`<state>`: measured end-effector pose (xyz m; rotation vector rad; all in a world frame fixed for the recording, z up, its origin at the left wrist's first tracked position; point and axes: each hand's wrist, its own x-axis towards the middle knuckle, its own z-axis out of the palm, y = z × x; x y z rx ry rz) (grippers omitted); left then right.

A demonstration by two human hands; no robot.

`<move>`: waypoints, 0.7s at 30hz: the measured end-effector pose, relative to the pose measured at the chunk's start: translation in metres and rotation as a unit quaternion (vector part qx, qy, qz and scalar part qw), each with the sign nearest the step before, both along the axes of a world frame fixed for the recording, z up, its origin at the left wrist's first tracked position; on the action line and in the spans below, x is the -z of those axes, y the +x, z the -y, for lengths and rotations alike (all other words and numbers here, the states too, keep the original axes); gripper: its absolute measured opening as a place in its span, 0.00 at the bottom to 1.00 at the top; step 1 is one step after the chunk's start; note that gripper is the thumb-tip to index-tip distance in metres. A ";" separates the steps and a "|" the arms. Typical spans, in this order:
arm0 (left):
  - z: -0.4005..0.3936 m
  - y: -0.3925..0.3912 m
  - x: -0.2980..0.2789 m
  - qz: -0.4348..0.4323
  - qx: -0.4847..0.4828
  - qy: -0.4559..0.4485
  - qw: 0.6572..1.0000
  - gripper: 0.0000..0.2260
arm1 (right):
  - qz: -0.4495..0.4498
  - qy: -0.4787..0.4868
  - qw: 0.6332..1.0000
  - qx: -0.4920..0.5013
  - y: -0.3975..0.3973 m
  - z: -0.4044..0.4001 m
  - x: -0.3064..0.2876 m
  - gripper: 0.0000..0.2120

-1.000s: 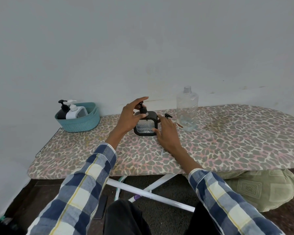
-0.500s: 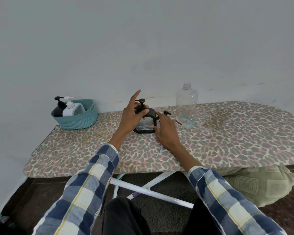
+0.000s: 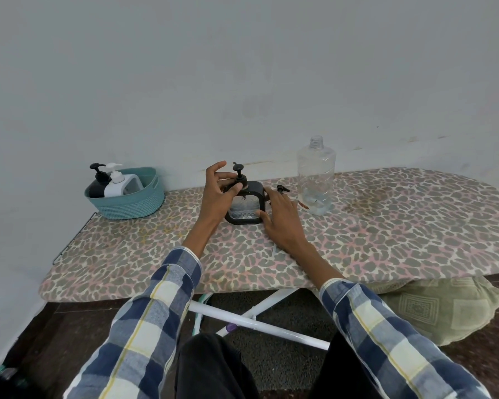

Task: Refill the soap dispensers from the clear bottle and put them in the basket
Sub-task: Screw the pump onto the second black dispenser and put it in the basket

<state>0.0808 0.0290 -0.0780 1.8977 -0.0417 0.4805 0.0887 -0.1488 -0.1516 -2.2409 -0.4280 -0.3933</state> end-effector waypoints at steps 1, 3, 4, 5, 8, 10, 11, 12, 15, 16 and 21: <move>-0.001 -0.001 0.000 -0.001 -0.001 -0.002 1.000 0.26 | -0.001 -0.001 1.000 0.000 0.000 0.000 0.000 0.29; -0.001 -0.002 0.000 -0.002 -0.002 -0.010 1.000 0.24 | 0.000 -0.002 1.000 0.000 0.001 0.000 0.001 0.28; -0.001 -0.003 0.001 0.000 0.000 -0.010 1.000 0.24 | 0.002 -0.002 1.000 0.000 0.000 0.000 0.001 0.28; 0.001 -0.004 0.001 0.004 0.003 -0.005 1.000 0.23 | 0.004 -0.001 1.000 -0.001 0.000 0.000 0.000 0.28; 0.008 -0.007 0.003 0.017 0.013 0.029 0.999 0.21 | 0.009 -0.001 1.000 -0.001 -0.002 0.001 0.000 0.28; 0.014 -0.007 0.003 0.023 0.008 0.041 0.999 0.20 | 0.011 -0.003 1.000 0.000 -0.002 0.001 0.000 0.28; 0.015 -0.006 0.003 0.026 0.003 0.041 0.999 0.19 | 0.012 -0.005 1.000 0.001 -0.001 0.001 0.001 0.28; 0.016 -0.005 0.003 0.027 0.000 0.040 0.999 0.18 | 0.013 -0.006 1.000 0.001 -0.001 0.001 0.002 0.28; 0.015 -0.002 0.003 0.026 0.006 0.040 0.999 0.16 | 0.013 -0.008 1.000 0.000 0.000 0.001 0.003 0.28; 0.014 -0.002 0.003 0.026 0.009 0.042 0.999 0.16 | 0.012 -0.007 1.000 0.000 0.000 0.000 0.003 0.28; 0.005 0.000 0.007 0.009 -0.012 0.014 1.000 0.13 | 0.007 -0.009 1.000 0.001 0.001 0.000 0.002 0.28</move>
